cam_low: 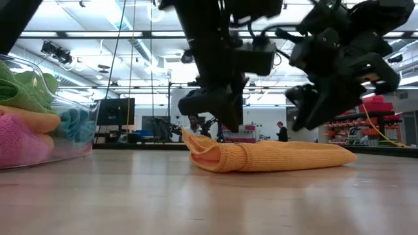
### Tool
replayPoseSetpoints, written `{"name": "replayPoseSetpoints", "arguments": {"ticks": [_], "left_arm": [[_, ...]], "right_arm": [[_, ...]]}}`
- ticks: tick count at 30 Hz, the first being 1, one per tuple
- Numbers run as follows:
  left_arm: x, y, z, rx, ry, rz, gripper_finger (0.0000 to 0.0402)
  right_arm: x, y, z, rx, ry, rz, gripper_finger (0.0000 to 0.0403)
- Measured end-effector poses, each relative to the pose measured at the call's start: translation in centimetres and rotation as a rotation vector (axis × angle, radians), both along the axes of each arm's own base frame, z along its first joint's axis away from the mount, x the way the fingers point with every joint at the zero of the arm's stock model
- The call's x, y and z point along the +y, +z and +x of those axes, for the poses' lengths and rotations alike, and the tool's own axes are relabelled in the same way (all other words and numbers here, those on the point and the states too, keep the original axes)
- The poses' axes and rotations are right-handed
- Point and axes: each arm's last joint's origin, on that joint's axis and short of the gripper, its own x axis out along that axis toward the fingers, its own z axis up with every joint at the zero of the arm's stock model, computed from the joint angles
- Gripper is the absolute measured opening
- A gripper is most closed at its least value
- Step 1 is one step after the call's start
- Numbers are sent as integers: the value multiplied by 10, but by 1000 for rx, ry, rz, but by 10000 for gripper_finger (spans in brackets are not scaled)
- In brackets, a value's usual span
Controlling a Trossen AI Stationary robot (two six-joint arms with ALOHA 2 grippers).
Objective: Fold microfiber towels
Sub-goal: Fold the yellow microfiber cloth
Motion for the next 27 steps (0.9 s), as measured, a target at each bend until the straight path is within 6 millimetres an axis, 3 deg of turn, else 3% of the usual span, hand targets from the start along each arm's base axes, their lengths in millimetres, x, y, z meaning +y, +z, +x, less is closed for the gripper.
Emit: {"name": "replayPoseSetpoints", "arguments": {"ticks": [5, 12, 17, 23, 27], "left_arm": [[33, -3, 5, 90, -67, -178, 111], [59, 1, 6, 102, -65, -189, 88], [80, 0, 8, 107, -87, -287, 73], [89, 8, 10, 68, -105, -315, 56], [91, 19, 12, -4, -188, -462, 43]], "right_arm": [[7, -4, -14, 155, -115, 87, 165], [28, -6, -25, 247, -211, 136, 165], [37, -8, -35, 304, -288, 116, 165], [49, -4, -49, 360, -292, 121, 165], [60, 7, -57, 286, -252, 96, 165]]}}
